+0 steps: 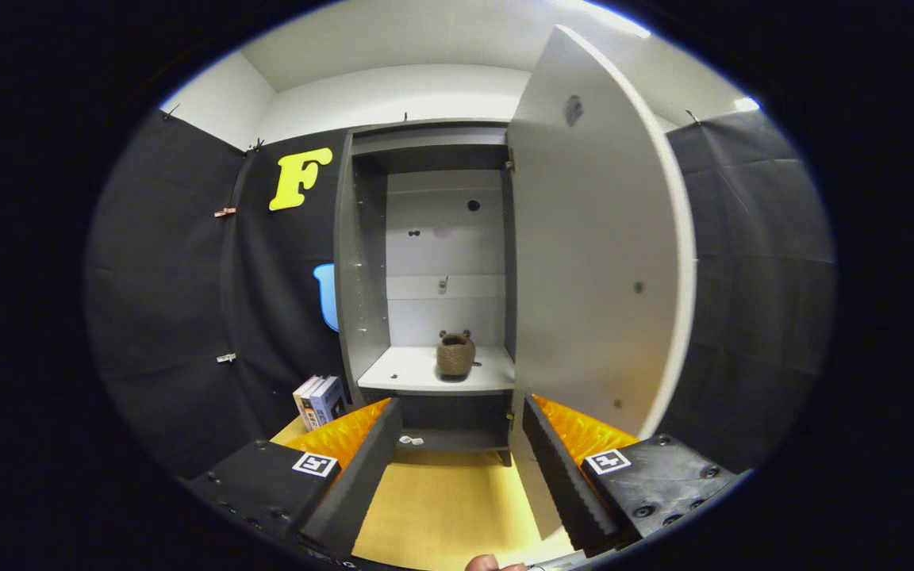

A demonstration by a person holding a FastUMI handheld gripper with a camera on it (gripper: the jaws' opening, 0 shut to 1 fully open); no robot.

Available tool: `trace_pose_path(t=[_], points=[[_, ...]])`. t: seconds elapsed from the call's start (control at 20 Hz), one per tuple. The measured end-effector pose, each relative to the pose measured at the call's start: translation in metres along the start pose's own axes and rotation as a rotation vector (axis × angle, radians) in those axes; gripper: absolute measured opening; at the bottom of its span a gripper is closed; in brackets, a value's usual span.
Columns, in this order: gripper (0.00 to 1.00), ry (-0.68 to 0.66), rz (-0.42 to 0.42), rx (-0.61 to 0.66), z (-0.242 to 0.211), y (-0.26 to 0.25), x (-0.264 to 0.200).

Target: Open the shoe cabinet door, grab the shoes and put them into the shoe cabinet, then close the shoe cabinet door.

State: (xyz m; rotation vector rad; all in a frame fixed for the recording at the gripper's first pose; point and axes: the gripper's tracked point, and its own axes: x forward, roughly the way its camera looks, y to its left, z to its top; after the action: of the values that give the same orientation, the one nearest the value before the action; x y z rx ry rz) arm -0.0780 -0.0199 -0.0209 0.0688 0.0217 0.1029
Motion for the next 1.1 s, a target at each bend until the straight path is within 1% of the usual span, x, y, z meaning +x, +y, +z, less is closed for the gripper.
trace_pose_path(t=[0.3, 0.55, 0.8, 1.1], points=[[0.97, 0.001, -0.059, 0.021, 0.011, -0.066, -0.049], [0.97, 0.002, -0.102, 0.034, 0.02, -0.129, -0.062], [0.98, 0.004, -0.116, 0.046, 0.026, -0.178, -0.049], [0.99, 0.044, -0.082, 0.033, 0.019, -0.195, -0.013]])
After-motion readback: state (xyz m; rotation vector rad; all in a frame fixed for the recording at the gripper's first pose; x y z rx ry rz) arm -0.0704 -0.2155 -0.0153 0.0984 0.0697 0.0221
